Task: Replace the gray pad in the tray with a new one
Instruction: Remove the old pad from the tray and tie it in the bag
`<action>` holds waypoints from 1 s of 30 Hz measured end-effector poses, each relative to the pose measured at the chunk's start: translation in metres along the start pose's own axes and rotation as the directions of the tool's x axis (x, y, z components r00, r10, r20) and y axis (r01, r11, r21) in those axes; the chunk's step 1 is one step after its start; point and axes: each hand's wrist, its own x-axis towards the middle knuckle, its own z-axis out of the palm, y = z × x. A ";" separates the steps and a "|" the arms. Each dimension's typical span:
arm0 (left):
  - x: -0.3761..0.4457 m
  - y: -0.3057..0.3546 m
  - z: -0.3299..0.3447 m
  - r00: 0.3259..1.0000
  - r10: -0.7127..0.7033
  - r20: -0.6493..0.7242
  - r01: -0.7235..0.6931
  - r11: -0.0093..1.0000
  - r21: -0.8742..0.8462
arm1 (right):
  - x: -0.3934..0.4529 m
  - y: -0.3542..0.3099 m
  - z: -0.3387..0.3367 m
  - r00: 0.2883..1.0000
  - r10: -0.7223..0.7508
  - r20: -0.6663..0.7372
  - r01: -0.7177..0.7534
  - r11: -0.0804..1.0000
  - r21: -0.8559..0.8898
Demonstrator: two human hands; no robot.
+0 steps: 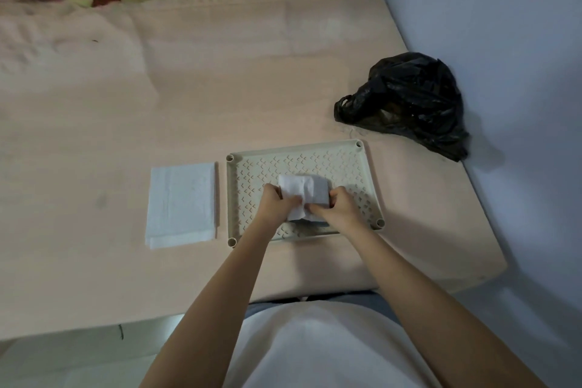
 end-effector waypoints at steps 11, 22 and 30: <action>0.003 0.019 -0.021 0.967 0.078 0.243 0.010 0.940 -0.341 | -0.004 -0.004 -0.031 0.974 -0.027 0.224 -0.100 0.838 0.536; 0.012 0.047 -0.011 0.873 0.129 0.471 -0.105 0.991 -0.078 | -0.003 -0.006 -0.050 0.996 0.046 0.071 -0.081 0.757 0.648; 0.016 0.077 0.024 0.781 0.102 0.616 -0.104 0.994 -0.034 | -0.006 0.005 -0.079 0.990 0.135 -0.045 -0.062 0.695 0.717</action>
